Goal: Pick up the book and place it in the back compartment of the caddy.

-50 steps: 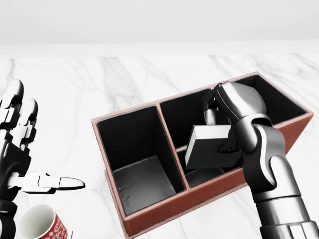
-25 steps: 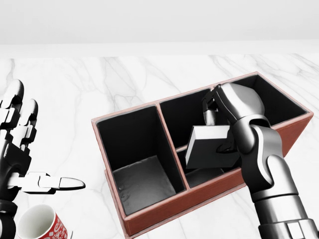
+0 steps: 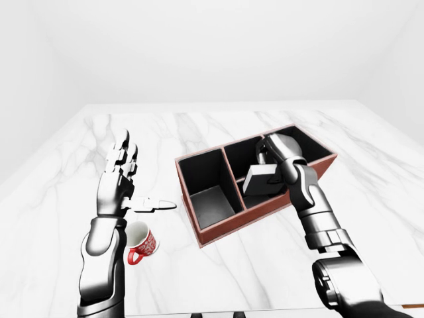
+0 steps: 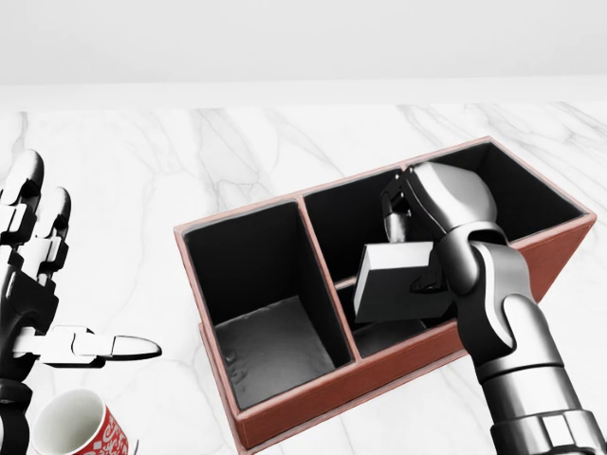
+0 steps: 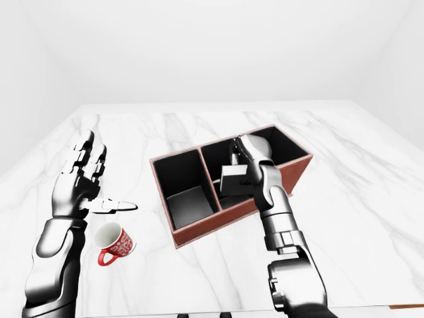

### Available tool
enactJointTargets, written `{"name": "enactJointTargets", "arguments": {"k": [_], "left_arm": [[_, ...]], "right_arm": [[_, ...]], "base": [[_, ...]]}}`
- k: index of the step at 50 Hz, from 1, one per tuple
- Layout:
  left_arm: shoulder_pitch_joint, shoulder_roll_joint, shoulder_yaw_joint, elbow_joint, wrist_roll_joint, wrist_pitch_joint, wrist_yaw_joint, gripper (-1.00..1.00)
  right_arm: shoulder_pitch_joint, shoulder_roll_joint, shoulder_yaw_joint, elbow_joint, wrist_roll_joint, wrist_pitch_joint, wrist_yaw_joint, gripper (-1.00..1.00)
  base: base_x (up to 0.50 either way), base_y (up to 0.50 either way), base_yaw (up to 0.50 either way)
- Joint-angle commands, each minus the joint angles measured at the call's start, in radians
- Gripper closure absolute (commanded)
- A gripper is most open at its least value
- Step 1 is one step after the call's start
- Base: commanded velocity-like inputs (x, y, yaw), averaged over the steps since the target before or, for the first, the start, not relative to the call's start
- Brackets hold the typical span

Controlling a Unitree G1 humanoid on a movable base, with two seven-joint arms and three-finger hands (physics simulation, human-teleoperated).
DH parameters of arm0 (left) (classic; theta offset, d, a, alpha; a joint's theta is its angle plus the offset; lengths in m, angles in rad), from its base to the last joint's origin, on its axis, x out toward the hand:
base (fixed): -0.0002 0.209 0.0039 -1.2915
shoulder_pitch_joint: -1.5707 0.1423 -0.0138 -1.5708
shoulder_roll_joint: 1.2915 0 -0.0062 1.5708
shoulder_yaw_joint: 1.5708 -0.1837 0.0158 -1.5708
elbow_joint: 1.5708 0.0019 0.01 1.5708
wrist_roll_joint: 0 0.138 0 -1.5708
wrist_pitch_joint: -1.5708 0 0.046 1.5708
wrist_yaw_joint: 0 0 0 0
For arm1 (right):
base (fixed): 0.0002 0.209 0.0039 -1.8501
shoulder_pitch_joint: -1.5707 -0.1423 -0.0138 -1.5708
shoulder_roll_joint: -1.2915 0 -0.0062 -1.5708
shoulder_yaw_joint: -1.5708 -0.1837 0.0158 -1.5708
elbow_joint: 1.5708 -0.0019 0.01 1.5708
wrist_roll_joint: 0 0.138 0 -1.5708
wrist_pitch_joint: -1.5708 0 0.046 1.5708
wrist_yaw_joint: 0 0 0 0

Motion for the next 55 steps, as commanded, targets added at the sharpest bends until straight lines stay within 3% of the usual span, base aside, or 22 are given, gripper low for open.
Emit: {"name": "enactJointTargets", "arguments": {"k": [1, 31, 44, 55], "left_arm": [[-0.001, 0.0, 0.001, 0.002, 0.0, 0.0, 0.001, -0.98], [-0.002, -0.001, -0.005, 0.018, 0.005, 0.0, 0.002, -0.98], [-0.001, -0.001, -0.005, 0.022, 0.006, 0.0, 0.001, -0.98], [0.002, -0.002, -0.007, 0.014, 0.007, 0.0, 0.001, -0.98]], "right_arm": [[-0.017, -0.009, -0.006, 0.038, -0.012, -0.033, -0.044, 1.0], [-0.015, -0.002, 0.004, 0.083, -0.017, -0.074, -0.079, 1.0], [-0.017, -0.005, 0.009, 0.114, -0.032, -0.118, -0.106, 1.0], [-0.017, -0.008, 0.008, 0.129, -0.04, -0.122, -0.118, 1.0]], "base": [[0.0, 0.0, 0.0], [0.0, 0.0, 0.0], [0.0, 0.0, 0.0], [0.0, 0.0, 0.0]]}}
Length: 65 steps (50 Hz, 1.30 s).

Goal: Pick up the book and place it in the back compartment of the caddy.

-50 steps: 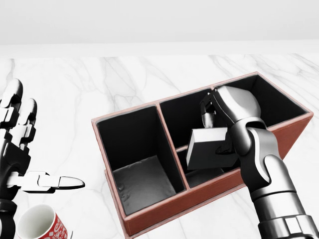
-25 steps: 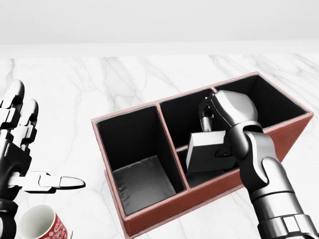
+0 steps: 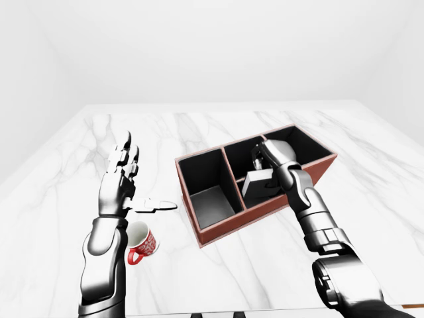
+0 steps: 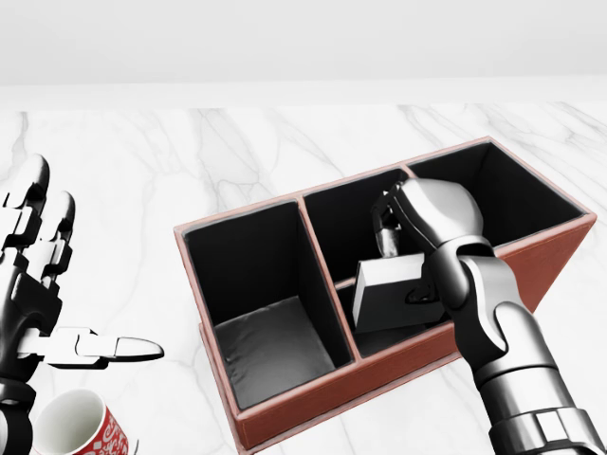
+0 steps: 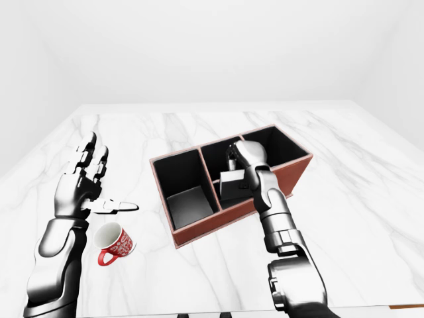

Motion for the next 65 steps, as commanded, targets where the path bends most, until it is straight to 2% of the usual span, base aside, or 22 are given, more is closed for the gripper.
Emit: {"name": "enactJointTargets", "arguments": {"k": [1, 36, 37, 52, 56, 60, 65], "left_arm": [[0.001, -0.001, -0.001, -0.002, 0.001, 0.0, 0.0, -0.98], [-0.001, -0.001, -0.004, 0.006, 0.005, 0.0, 0.002, -0.98], [-0.001, -0.001, -0.004, 0.006, 0.006, 0.0, 0.002, -0.98], [0.0, 0.0, 0.0, 0.002, 0.005, 0.0, 0.001, -0.98], [0.001, -0.001, -0.001, 0.002, 0.005, 0.0, 0.0, -0.98], [-0.001, 0.0, -0.001, 0.005, 0.005, 0.0, 0.001, -0.98], [-0.002, 0.0, 0.0, 0.003, 0.003, 0.0, 0.002, -0.98]], "right_arm": [[-0.008, -0.004, -0.01, -0.003, -0.011, -0.005, -0.021, 1.0], [-0.034, -0.01, -0.002, 0.129, -0.02, -0.005, -0.117, 1.0], [-0.039, -0.009, -0.003, 0.131, -0.02, -0.005, -0.128, -1.0], [-0.003, -0.005, -0.007, 0.014, -0.023, -0.005, -0.083, -1.0], [0.027, -0.003, -0.016, -0.088, -0.025, -0.004, -0.033, -1.0], [0.049, 0.001, -0.025, -0.166, -0.023, 0.011, 0.001, -1.0], [0.093, 0.01, -0.038, -0.333, -0.021, 0.048, 0.079, -1.0]], "base": [[0.0, 0.0, 0.0], [0.0, 0.0, 0.0], [0.0, 0.0, 0.0], [0.01, 0.0, 0.01], [0.0, 0.0, 0.0], [0.0, 0.0, 0.0], [0.0, 0.0, 0.0]]}}
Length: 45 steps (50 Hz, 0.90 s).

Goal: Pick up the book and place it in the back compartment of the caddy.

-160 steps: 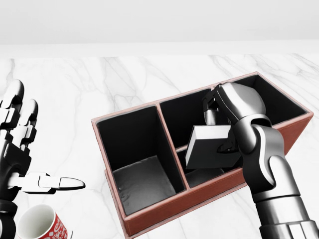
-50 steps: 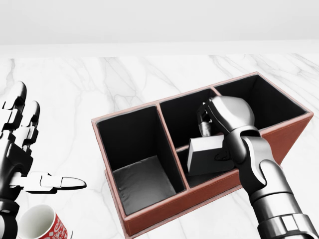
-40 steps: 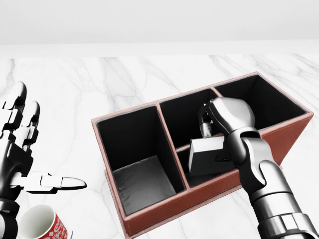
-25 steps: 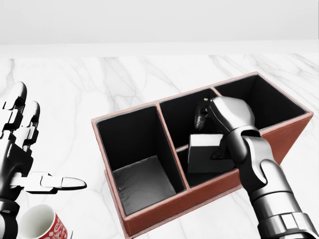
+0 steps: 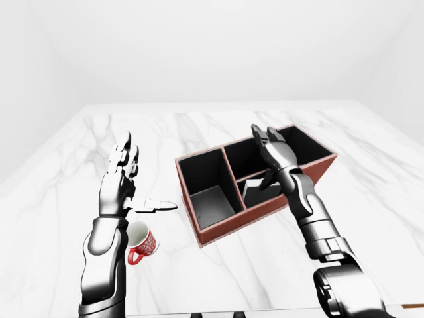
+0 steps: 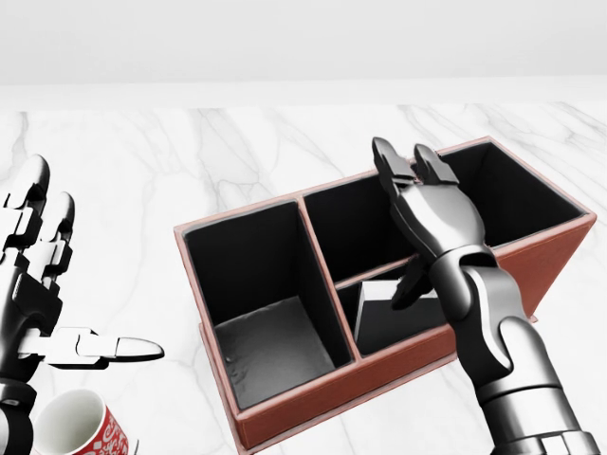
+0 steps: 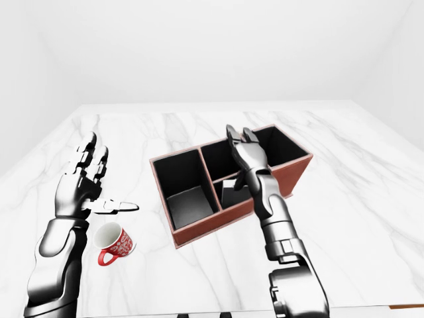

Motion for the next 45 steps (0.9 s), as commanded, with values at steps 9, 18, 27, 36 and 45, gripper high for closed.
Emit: {"name": "enactJointTargets", "arguments": {"k": [9, 18, 27, 36, 45], "left_arm": [[-0.002, 0.001, 0.001, -0.002, -0.002, 0.0, 0.002, -0.98], [-0.001, 0.001, 0.002, -0.006, -0.003, 0.0, 0.001, -0.98], [0.0, 0.004, 0.014, -0.043, -0.015, 0.0, 0.001, -0.98], [0.001, 0.007, 0.029, -0.093, -0.034, 0.0, 0.003, -0.98], [-0.001, 0.012, 0.046, -0.143, -0.052, 0.0, 0.002, -0.98]], "right_arm": [[0.083, 0.018, -0.065, -0.479, -0.034, 0.098, 0.165, -1.0], [0.14, 0.041, -0.084, -0.698, 0.004, 0.16, 0.261, -1.0], [0.183, 0.057, -0.112, -0.841, 0.099, 0.16, 0.273, -1.0], [0.251, 0.07, -0.146, -1.041, 0.244, 0.16, 0.256, -1.0], [0.297, 0.088, -0.164, -1.199, 0.396, 0.16, 0.225, -1.0]], "base": [[0.0, 0.0, 0.0], [0.0, 0.0, 0.0], [0.0, 0.0, 0.0], [0.0, 0.0, 0.0], [0.0, 0.0, 0.0]]}}
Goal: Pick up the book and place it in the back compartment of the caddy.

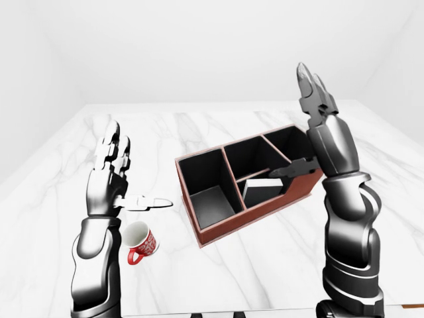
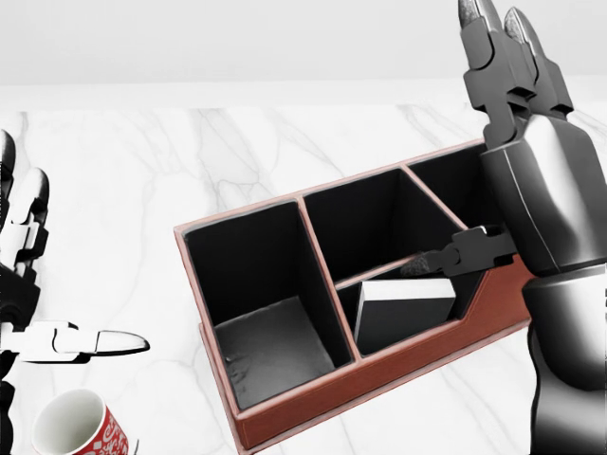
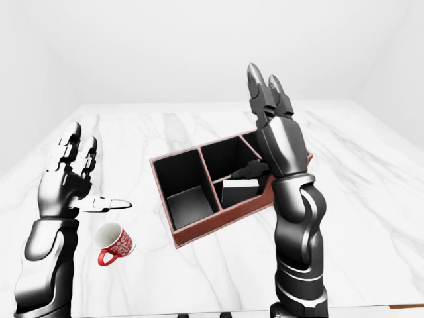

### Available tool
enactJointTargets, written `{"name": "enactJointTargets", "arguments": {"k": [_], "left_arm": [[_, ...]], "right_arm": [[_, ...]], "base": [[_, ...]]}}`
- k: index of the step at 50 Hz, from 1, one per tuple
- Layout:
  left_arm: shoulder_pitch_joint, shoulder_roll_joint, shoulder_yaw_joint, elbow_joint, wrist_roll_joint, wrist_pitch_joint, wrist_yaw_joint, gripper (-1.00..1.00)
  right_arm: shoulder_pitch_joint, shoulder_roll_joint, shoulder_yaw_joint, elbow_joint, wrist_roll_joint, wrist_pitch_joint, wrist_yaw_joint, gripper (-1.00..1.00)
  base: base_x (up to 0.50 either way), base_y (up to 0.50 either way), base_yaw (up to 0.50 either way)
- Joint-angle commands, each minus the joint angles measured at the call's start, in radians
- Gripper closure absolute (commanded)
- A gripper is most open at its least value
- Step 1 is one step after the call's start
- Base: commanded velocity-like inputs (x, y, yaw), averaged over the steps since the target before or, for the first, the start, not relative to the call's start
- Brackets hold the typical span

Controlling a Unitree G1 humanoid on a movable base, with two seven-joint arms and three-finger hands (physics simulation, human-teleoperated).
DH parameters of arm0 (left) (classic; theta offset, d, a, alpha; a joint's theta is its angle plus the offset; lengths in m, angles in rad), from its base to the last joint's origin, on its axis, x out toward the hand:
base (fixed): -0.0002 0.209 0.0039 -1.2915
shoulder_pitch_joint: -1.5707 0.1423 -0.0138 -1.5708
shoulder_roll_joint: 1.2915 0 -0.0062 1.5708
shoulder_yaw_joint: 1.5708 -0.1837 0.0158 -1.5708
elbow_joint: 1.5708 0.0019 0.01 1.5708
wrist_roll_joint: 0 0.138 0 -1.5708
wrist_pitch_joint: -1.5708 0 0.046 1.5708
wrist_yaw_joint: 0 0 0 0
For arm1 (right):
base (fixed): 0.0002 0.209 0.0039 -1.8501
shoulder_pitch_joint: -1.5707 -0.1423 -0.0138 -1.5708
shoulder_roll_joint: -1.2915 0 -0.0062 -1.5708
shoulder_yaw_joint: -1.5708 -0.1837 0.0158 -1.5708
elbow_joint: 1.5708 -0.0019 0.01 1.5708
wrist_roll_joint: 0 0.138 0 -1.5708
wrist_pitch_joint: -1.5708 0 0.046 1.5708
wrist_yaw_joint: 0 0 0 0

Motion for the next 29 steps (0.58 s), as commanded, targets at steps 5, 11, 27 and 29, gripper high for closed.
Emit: {"name": "enactJointTargets", "arguments": {"k": [5, 11, 27, 29], "left_arm": [[-0.002, 0.008, 0.033, -0.095, -0.036, 0.0, 0.0, -0.98], [-0.001, 0.01, 0.041, -0.13, -0.046, 0.0, 0.002, -0.98], [-0.001, 0.011, 0.049, -0.15, -0.057, 0.0, 0.005, -0.98], [0.0, 0.011, 0.049, -0.152, -0.057, 0.0, 0.004, -0.98]], "right_arm": [[0.09, 0.026, -0.025, -0.266, 0.216, 0.0, -0.033, -1.0], [0.116, 0.021, -0.04, -0.32, 0.27, 0.0, -0.049, -1.0], [0.216, 0.064, -0.034, -0.479, 0.439, 0.0, -0.033, -1.0], [0.223, 0.061, -0.034, -0.487, 0.454, 0.0, -0.034, -1.0]], "base": [[0.0, 0.0, 0.0], [0.0, 0.0, 0.0], [0.0, 0.0, 0.0], [0.0, 0.0, 0.0]]}}
